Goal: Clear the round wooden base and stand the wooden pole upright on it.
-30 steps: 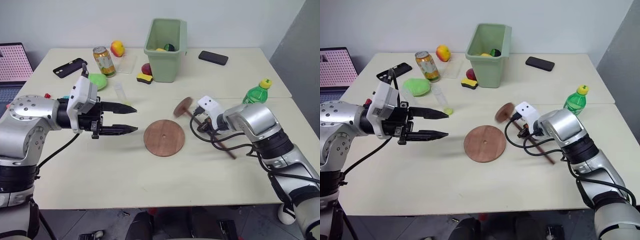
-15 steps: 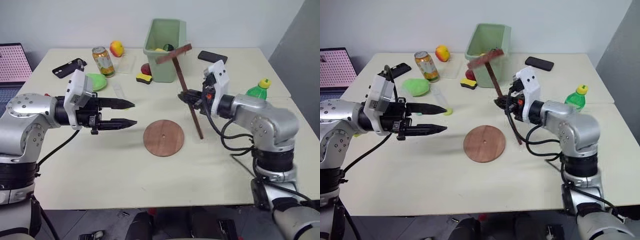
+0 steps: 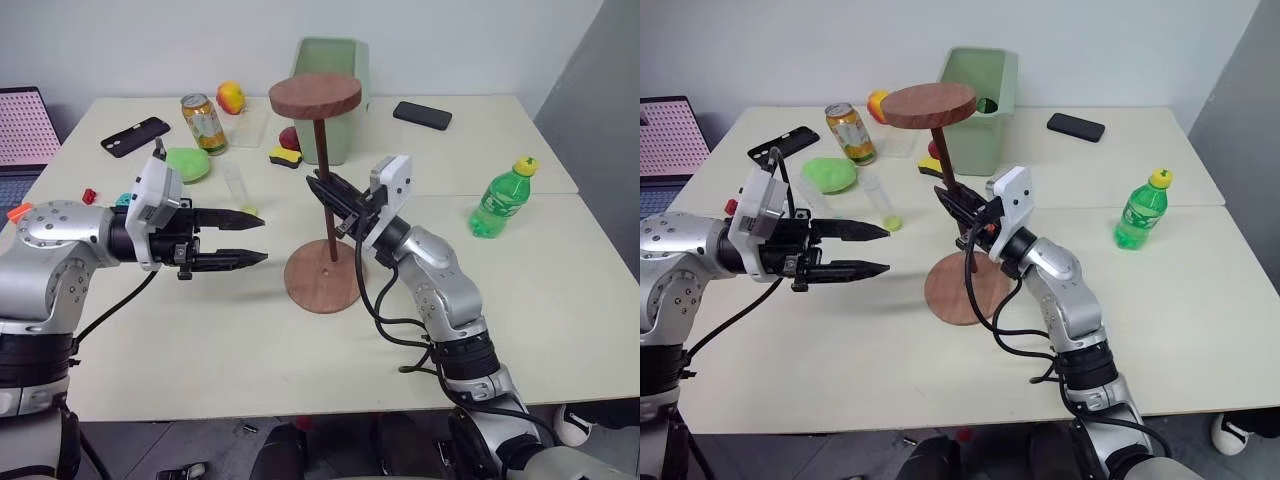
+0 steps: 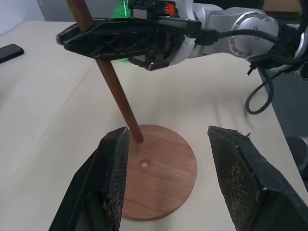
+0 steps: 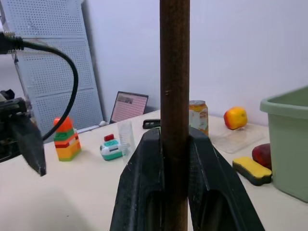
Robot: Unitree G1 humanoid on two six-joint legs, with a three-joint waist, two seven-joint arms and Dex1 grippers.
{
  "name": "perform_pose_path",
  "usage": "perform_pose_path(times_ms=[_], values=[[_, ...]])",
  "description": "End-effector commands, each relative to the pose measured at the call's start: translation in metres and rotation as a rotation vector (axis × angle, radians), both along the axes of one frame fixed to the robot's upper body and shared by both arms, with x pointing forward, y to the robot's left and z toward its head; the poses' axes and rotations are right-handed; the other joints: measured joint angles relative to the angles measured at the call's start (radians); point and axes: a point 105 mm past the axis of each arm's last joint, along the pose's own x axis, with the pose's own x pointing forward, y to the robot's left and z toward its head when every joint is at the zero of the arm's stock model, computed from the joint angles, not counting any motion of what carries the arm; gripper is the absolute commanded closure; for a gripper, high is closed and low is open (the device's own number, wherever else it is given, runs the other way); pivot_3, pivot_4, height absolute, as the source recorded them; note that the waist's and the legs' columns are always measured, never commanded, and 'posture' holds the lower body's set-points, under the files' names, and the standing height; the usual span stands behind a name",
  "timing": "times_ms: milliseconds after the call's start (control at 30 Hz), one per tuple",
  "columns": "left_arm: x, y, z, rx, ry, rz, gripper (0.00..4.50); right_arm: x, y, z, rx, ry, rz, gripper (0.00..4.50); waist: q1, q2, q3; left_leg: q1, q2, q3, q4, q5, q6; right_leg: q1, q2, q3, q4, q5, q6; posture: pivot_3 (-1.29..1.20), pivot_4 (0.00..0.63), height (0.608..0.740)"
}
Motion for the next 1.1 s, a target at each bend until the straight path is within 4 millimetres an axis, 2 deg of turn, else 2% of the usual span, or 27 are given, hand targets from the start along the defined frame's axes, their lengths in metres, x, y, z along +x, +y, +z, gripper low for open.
perform_pose_path(times_ms=[33,167,333,500,833,1100], values=[[-0.007,0.005,0.004,0.050,-0.050,0.010,1.80,-0.009,0.010,0.003,0.019,-0.062,0.039,4.26,-0.003,0.000,0.000,0.000,0.000,0.000,0.000,0.000,0.000,0.000,0.000,0.000,0.000,0.000,0.000,0.00,0.150,0.740],[-0.011,0.009,-0.008,0.121,-0.035,-0.002,1.80,-0.013,0.018,-0.005,0.019,-0.050,0.076,4.26,-0.003,0.000,0.000,0.000,0.000,0.000,0.000,0.000,0.000,0.000,0.000,0.000,0.000,0.000,0.000,0.00,0.150,0.740],[-0.011,0.009,-0.006,0.124,-0.037,0.001,1.80,-0.018,0.022,-0.015,0.020,-0.030,0.107,4.26,0.000,0.000,0.000,0.000,0.000,0.000,0.000,0.000,0.000,0.000,0.000,0.000,0.000,0.000,0.000,0.00,0.150,0.740],[-0.012,0.009,-0.005,0.138,-0.037,-0.007,1.80,-0.013,0.020,-0.031,-0.007,-0.012,0.085,4.26,-0.001,0.000,0.000,0.000,0.000,0.000,0.000,0.000,0.000,0.001,0.000,0.000,0.000,0.000,0.000,0.00,0.150,0.740],[-0.014,0.007,-0.004,0.145,-0.037,-0.010,1.80,0.000,0.010,-0.036,-0.021,-0.020,0.033,4.26,-0.001,0.000,0.000,0.005,0.000,0.000,0.000,0.000,0.000,0.005,0.000,0.000,0.000,0.000,0.000,0.00,0.150,0.740],[-0.016,0.006,-0.003,0.149,-0.033,-0.011,1.80,0.003,0.003,-0.043,-0.031,-0.010,0.011,4.26,0.000,0.000,0.000,0.006,0.000,-0.001,0.000,0.000,0.000,0.007,0.001,0.000,0.000,0.000,0.000,0.00,0.150,0.740]])
